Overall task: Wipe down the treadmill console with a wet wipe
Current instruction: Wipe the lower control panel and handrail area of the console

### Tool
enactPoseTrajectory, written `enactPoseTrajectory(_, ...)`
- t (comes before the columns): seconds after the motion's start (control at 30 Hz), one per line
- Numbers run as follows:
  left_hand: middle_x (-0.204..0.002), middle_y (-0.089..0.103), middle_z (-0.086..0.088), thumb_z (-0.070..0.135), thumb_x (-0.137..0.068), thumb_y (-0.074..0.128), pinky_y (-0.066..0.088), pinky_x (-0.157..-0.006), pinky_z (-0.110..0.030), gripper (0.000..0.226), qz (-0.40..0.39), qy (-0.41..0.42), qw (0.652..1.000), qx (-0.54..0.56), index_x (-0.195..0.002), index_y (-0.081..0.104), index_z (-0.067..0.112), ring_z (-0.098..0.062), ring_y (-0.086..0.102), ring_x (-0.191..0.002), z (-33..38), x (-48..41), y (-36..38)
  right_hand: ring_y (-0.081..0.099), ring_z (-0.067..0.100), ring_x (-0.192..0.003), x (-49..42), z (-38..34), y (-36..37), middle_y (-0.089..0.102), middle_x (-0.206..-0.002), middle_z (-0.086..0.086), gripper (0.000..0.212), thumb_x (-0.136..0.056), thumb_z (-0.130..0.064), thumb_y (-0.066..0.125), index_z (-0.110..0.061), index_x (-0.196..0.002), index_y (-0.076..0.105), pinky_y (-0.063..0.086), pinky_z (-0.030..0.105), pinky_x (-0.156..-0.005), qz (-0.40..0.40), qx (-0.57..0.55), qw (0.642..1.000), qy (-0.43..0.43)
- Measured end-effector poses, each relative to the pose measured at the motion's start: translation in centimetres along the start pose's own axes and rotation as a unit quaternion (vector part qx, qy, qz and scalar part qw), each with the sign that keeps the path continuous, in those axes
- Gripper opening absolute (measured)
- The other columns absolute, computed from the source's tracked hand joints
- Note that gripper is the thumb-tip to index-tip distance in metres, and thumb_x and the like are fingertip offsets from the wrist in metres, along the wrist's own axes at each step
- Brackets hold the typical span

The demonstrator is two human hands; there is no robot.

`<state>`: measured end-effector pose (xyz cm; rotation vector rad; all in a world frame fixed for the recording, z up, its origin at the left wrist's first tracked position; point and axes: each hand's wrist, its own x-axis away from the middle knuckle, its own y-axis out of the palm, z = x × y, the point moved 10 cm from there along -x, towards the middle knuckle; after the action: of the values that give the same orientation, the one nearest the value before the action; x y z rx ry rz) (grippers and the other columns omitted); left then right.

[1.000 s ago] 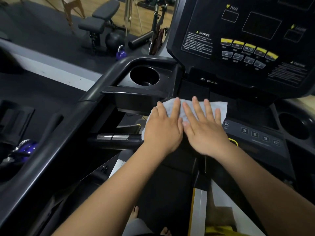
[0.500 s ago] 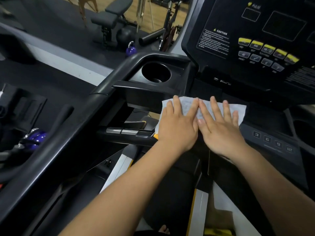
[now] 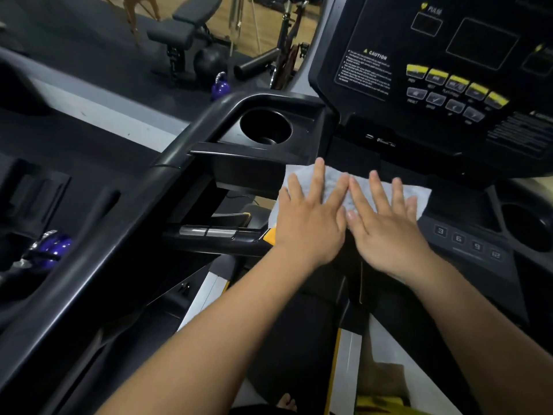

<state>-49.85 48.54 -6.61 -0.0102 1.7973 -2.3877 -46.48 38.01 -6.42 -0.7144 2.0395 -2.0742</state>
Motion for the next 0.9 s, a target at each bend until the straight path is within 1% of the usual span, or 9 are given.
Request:
enactPoseTrajectory(0.1,-0.165,-0.01,-0.017,0.049,-0.1,0.011,0.03,-0.105,-0.05,0.058,0.003,-0.003,1.0,-0.026,-0.157,0.002,0.038,-0.047,0.027,-0.134,-0.3,2.1,0.1,-0.036,0.025,-0.142,1.9,-0.9,0.9,-0.034,-0.156,-0.005,0.054,-0.099,-0.052,0.001,-0.045,-0.147,-0.024,-0.018,0.048,-0.117,0.015,0.006,1.0,-0.012)
enactPoseTrajectory(0.23,-0.16,0.018,-0.027,0.046,-0.099,0.016,0.041,-0.092,-0.046,0.057,0.066,-0.026,0.997,-0.034,-0.155,0.023,0.04,-0.041,0.049,-0.112,-1.6,4.5,-0.7,-0.026,0.029,-0.147,4.4,-1.1,1.8,-0.024,-0.16,-0.003,0.057,-0.095,-0.054,-0.003,-0.044,-0.149,-0.017,-0.011,0.05,-0.119,0.035,0.059,0.997,-0.041)
enactPoseTrajectory(0.37,-0.156,0.014,-0.035,0.046,-0.103,0.018,0.039,-0.101,-0.048,0.058,-0.004,-0.041,0.999,-0.002,-0.157,-0.002,0.039,-0.046,0.044,-0.121,-1.5,0.3,-0.2,-0.033,0.025,-0.144,0.8,-1.2,0.6,-0.031,-0.158,-0.006,0.055,-0.1,-0.049,0.006,-0.044,-0.149,-0.02,-0.019,0.048,-0.117,0.015,0.011,1.0,-0.016)
enactPoseTrajectory(0.47,-0.155,0.023,-0.031,0.047,-0.096,0.004,0.039,-0.095,-0.05,0.063,-0.018,-0.032,0.999,-0.012,-0.157,-0.002,0.033,-0.048,0.043,-0.122,-1.6,-1.6,0.8,-0.031,0.025,-0.145,-0.3,-1.8,-0.2,-0.029,-0.16,-0.004,0.055,-0.102,-0.045,0.006,-0.04,-0.149,-0.021,-0.017,0.048,-0.118,0.028,0.014,0.999,-0.019)
enactPoseTrajectory(0.53,-0.157,0.019,-0.031,0.047,-0.093,-0.002,0.036,-0.099,-0.053,0.067,-0.027,-0.023,0.998,-0.043,-0.157,-0.004,0.031,-0.049,0.037,-0.127,-1.3,0.0,1.1,-0.03,0.024,-0.145,1.2,-2.1,0.6,-0.029,-0.159,-0.004,0.054,-0.1,-0.048,0.002,-0.039,-0.15,-0.02,-0.014,0.047,-0.119,0.031,0.018,0.999,-0.035)
enactPoseTrajectory(0.63,-0.156,0.018,-0.029,0.041,-0.1,0.03,0.029,-0.11,-0.054,0.062,0.008,-0.046,0.999,0.005,-0.158,0.007,0.033,-0.048,0.029,-0.133,-1.2,3.6,0.5,-0.018,0.025,-0.149,4.5,-1.7,1.8,-0.015,-0.162,-0.001,0.059,-0.097,-0.053,0.001,-0.037,-0.153,-0.008,-0.006,0.048,-0.12,0.054,0.067,0.994,-0.064)
enactPoseTrajectory(0.67,-0.157,0.015,-0.027,0.041,-0.1,0.033,0.024,-0.114,-0.055,0.062,0.02,-0.041,0.999,0.029,-0.158,0.011,0.034,-0.048,0.022,-0.139,-1.0,4.0,0.2,-0.015,0.025,-0.15,4.8,-1.1,1.8,-0.011,-0.163,-0.001,0.059,-0.096,-0.054,0.001,-0.037,-0.153,-0.005,-0.004,0.048,-0.12,0.051,0.069,0.994,-0.06)
enactPoseTrajectory(0.77,-0.16,-0.003,-0.031,0.046,-0.103,0.024,0.014,-0.12,-0.054,0.055,0.058,0.0,0.998,0.035,-0.156,0.011,0.039,-0.047,0.01,-0.146,-0.8,2.4,0.0,-0.024,0.021,-0.147,2.9,0.1,1.1,-0.023,-0.16,-0.005,0.055,-0.096,-0.057,-0.004,-0.044,-0.148,-0.015,-0.01,0.046,-0.12,0.039,0.034,0.998,-0.032)
enactPoseTrajectory(0.9,-0.161,-0.016,-0.026,0.05,-0.103,0.019,0.024,-0.113,-0.057,0.056,0.012,-0.01,0.999,0.034,-0.156,0.004,0.039,-0.05,0.014,-0.144,-0.7,0.2,0.3,-0.03,0.021,-0.145,0.5,-0.3,0.4,-0.027,-0.16,-0.006,0.052,-0.098,-0.05,0.004,-0.046,-0.143,-0.021,-0.017,0.046,-0.118,0.037,0.005,0.999,-0.001)
